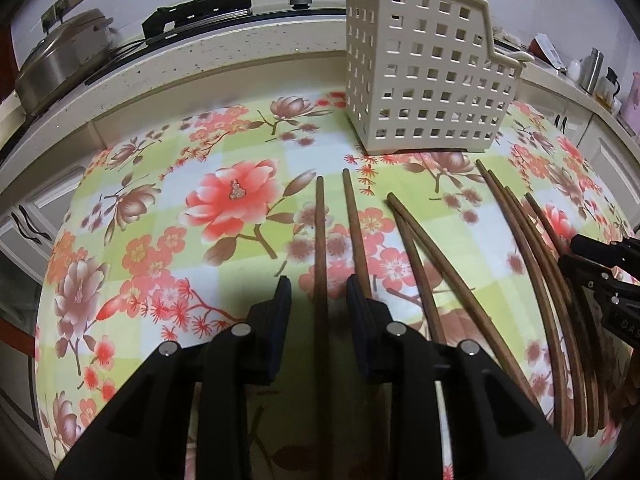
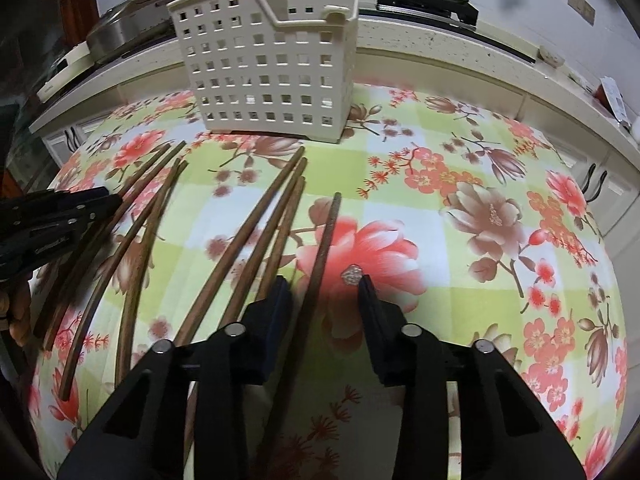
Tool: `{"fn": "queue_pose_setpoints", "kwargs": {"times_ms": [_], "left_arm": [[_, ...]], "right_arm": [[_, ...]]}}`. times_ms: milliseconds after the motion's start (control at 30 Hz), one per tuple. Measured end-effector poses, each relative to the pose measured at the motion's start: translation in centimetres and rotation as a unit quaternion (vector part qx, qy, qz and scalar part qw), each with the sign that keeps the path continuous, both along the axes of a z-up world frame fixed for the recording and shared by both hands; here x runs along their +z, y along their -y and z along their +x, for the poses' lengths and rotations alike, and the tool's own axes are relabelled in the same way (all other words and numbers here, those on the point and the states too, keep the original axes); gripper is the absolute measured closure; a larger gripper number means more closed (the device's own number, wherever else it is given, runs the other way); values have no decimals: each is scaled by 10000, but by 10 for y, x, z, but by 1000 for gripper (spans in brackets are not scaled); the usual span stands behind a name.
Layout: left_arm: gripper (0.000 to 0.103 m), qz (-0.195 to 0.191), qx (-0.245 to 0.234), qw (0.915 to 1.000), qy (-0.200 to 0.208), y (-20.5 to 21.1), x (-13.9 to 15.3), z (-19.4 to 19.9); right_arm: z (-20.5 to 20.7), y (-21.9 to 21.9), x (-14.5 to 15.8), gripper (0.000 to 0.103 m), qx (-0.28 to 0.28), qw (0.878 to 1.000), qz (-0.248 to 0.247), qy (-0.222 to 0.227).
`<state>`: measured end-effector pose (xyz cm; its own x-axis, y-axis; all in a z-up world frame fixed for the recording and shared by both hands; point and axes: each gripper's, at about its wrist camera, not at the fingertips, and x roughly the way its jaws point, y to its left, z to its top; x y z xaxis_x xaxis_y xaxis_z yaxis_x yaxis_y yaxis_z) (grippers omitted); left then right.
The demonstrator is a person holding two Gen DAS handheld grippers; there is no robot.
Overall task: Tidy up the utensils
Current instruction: 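Move the right gripper back to the chopsticks and close on one, then lift the brown chopstick upright with the right gripper toward the caddy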
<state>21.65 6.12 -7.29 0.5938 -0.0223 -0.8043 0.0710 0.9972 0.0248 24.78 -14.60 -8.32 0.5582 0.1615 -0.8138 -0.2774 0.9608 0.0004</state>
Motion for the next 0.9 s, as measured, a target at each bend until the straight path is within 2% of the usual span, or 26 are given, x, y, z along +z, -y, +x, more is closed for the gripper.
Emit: {"fn": "queue_pose_setpoints", "kwargs": {"times_ms": [33,100,233,533,900], "left_arm": [[82,24,-27,10000,-9,1,0,0],[94,35,-32,10000,-26,3,1,1],[97,-28,-7,10000,-34,1,1,2],[97,-183,163,9995,206,-7,14,-5],[97,-277,382,9965,686,-17,48,-24]], "right_arm": [[-1,-2,0,78,51,10000,21,2],[-3,-5,0,84,101,9999,51,18],[-2,-8,0,92,185,9998,88,52],[5,-3,2,94,192,9992,352,-8],[3,16,37,94,57,9977,616,282]]}}
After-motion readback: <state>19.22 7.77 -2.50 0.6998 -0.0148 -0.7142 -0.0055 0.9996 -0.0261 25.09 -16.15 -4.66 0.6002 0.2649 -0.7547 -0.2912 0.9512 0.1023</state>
